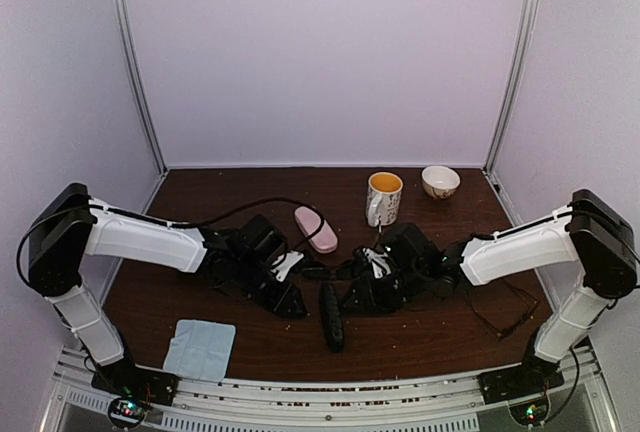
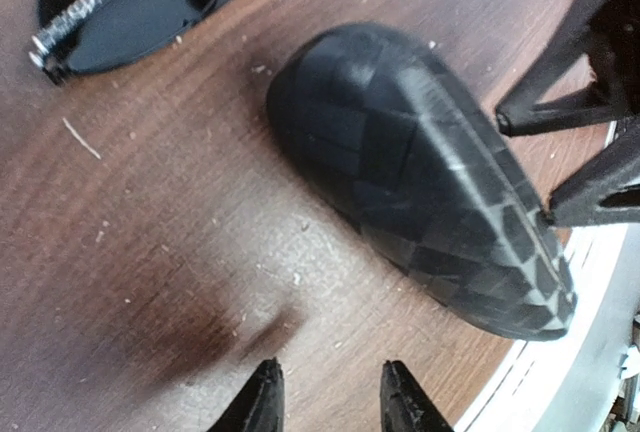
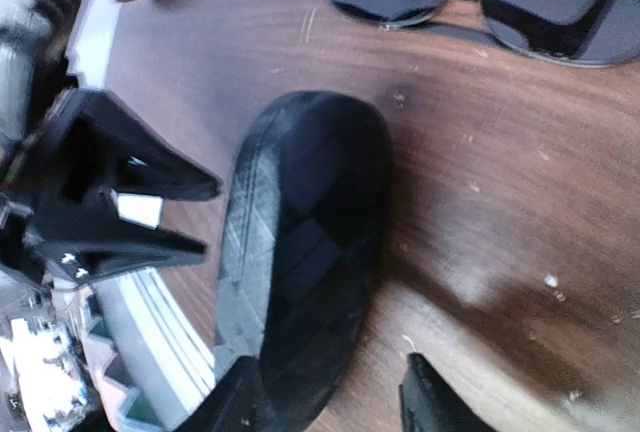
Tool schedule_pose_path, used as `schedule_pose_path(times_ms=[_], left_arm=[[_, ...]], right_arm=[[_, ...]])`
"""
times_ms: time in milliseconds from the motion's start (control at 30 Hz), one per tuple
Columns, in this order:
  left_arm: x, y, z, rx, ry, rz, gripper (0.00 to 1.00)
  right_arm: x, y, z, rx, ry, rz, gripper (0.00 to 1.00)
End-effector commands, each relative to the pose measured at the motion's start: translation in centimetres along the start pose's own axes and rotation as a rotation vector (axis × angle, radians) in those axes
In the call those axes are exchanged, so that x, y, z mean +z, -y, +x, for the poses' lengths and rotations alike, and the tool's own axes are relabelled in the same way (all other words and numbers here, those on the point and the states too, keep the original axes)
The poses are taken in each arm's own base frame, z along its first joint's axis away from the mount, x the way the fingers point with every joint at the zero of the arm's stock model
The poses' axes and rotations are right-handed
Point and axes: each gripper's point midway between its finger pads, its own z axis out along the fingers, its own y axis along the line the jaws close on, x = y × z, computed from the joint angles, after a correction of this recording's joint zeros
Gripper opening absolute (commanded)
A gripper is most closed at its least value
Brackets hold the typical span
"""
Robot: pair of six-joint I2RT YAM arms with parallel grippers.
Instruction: Organize the sunglasses
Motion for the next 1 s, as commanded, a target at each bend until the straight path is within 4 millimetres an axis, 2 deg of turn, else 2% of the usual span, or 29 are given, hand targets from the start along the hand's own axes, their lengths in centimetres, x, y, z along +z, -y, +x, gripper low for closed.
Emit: schedule_pose_path(times_ms=[0, 67, 167, 467, 833, 967], left_arm=[[-1.5, 0.8, -1.3, 0.035, 0.07, -0.002, 0.36], [-1.7, 0.8, -1.3, 0.04, 0.076, -0.007, 0.36], [-2.0, 0.7, -1.3, 0.049, 0.088, -0.011, 0.36], [-2.1, -0.2, -0.4, 0.058, 0.103, -0.009, 0.36], [-2.2, -1.3, 0.6, 0.047, 0.116, 0.005, 0.36], [-2.2, -1.5, 0.9, 0.044, 0.118, 0.007, 0.36]], right_arm=[[-0.7, 0.7, -0.3, -0.045, -0.013, 0.107, 0.57], [-0.3, 0.8, -0.2, -0.064, -0.027, 0.144, 0.67], [0.7, 1.2, 0.5, -0.069, -0.063, 0.183, 0.7], [3.5, 1.7, 1.7, -0.067, -0.133, 0.259, 0.67], [5.2, 1.6, 2.3, -0.107, -0.213, 0.373, 0.72], [5.4, 1.3, 2.4, -0.118, -0.223, 0.376, 0.65]])
